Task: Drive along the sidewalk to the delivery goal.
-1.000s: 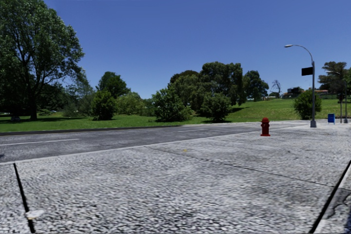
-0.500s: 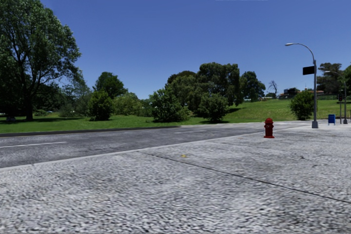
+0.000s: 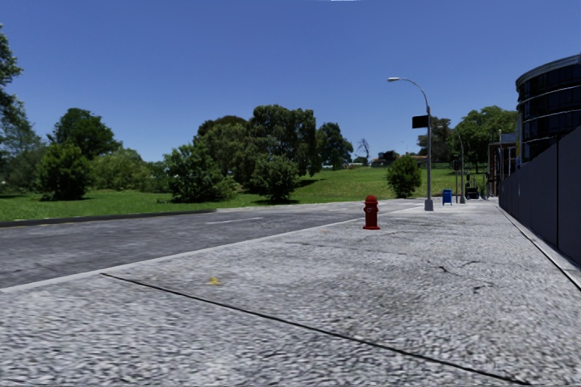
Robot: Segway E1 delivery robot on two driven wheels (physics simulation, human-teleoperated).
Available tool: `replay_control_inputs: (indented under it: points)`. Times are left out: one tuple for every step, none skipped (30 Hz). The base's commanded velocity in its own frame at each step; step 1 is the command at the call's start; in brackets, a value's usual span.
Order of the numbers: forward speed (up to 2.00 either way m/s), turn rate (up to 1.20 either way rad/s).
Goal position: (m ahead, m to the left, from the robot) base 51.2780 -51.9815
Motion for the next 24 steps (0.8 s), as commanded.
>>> replay_control_inputs:
  points:
    - [2.0,-0.64]
    - [2.0,-0.64]
    - [2.0,-0.64]
    - [2.0,-0.64]
    - [2.0,-0.64]
    - [2.0,-0.64]
    - [2.0,-0.64]
    - [2.0,-0.64]
    - [2.0,-0.64]
    - [2.0,-0.64]
    - [2.0,-0.64]
    - [2.0,-0.64]
    - [2.0,-0.64]
    - [2.0,-0.64]
    - [2.0,-0.64]
    - [2.0,-0.64]
    - [2.0,-0.64]
    - [2.0,-0.64]
    - [2.0,-0.64]
    - [2.0,-0.64]
    - [2.0,-0.64]
    - [2.0,-0.64]
    - [2.0,-0.64]
    - [2.0,-0.64]
